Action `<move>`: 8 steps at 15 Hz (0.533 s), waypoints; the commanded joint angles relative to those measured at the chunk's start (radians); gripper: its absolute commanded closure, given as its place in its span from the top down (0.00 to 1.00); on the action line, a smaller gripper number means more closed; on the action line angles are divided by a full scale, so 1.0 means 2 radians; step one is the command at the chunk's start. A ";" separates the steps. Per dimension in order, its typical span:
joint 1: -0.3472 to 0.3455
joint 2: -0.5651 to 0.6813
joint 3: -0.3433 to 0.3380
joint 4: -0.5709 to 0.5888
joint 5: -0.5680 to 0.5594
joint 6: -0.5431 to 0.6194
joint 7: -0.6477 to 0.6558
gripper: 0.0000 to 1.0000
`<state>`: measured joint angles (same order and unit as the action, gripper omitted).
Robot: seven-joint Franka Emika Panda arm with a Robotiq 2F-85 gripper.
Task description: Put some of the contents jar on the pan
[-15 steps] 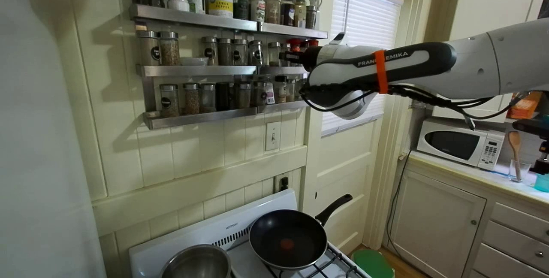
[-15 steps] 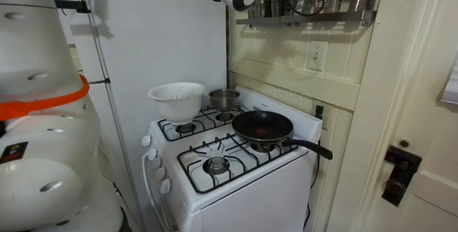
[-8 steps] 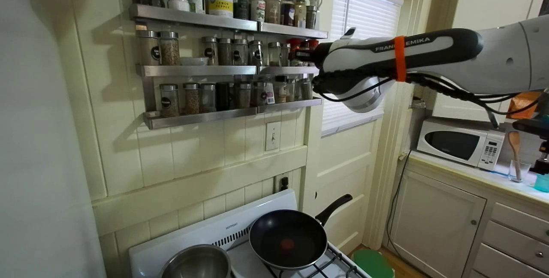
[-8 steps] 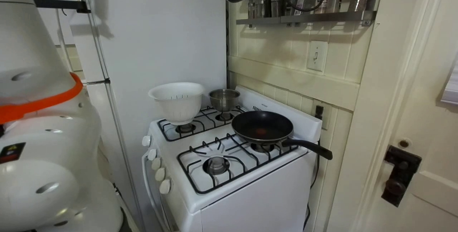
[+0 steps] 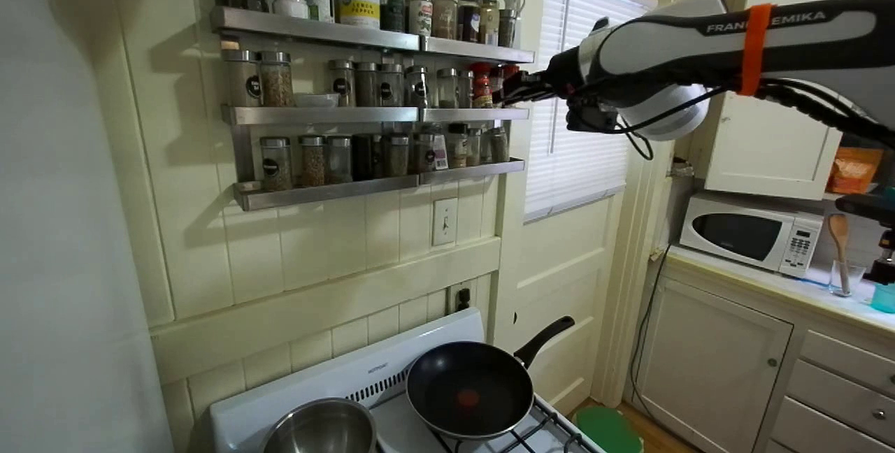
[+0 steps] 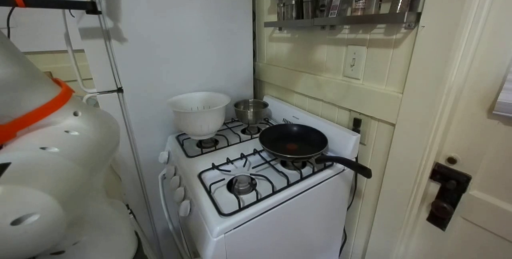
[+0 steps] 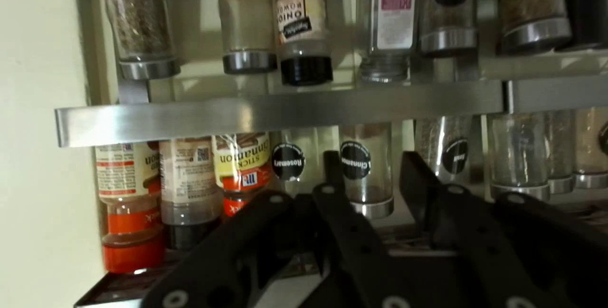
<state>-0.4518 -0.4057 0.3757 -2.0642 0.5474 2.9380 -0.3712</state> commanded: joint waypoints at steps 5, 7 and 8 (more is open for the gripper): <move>0.091 -0.069 -0.109 0.015 -0.212 -0.289 0.152 0.98; 0.075 -0.070 -0.100 0.039 -0.204 -0.372 0.147 1.00; 0.073 -0.069 -0.101 0.051 -0.206 -0.411 0.149 1.00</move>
<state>-0.3171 -0.5410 0.1875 -2.0200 0.1754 2.3110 -0.1144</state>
